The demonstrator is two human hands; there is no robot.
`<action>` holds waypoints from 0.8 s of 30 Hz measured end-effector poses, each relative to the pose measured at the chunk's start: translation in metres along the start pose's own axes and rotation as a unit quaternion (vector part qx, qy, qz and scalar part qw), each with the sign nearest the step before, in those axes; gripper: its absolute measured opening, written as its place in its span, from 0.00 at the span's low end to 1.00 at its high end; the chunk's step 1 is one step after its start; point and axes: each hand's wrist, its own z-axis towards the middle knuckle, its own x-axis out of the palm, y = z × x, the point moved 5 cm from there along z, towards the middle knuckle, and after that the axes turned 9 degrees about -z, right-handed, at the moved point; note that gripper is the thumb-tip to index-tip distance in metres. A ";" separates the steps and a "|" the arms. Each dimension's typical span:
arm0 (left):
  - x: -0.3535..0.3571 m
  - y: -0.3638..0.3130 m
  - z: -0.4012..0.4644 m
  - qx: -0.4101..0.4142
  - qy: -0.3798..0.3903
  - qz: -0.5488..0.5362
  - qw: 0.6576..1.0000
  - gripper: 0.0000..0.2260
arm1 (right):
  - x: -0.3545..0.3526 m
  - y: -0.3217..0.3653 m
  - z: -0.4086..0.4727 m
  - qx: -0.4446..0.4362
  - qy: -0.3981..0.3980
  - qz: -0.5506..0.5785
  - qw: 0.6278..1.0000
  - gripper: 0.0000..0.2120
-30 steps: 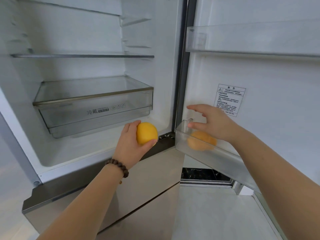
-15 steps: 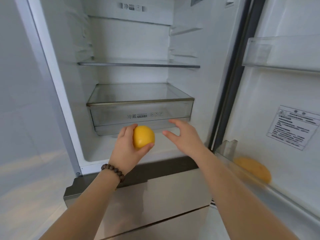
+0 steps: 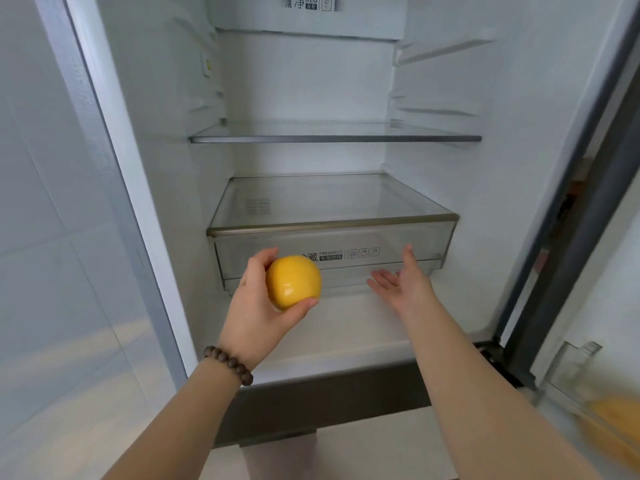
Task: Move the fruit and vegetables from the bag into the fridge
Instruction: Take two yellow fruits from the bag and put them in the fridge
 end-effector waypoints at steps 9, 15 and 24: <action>0.007 0.008 0.013 0.021 0.010 -0.034 0.999 0.31 | -0.001 -0.006 0.011 -0.010 -0.029 0.011 0.999 0.31; 0.011 -0.010 0.003 0.041 0.011 -0.041 0.998 0.32 | -0.015 -0.012 -0.007 -0.014 -0.014 0.015 1.000 0.31; 0.013 -0.052 -0.029 0.054 0.034 -0.091 0.994 0.29 | -0.040 -0.022 -0.055 -0.018 -0.010 0.001 1.000 0.22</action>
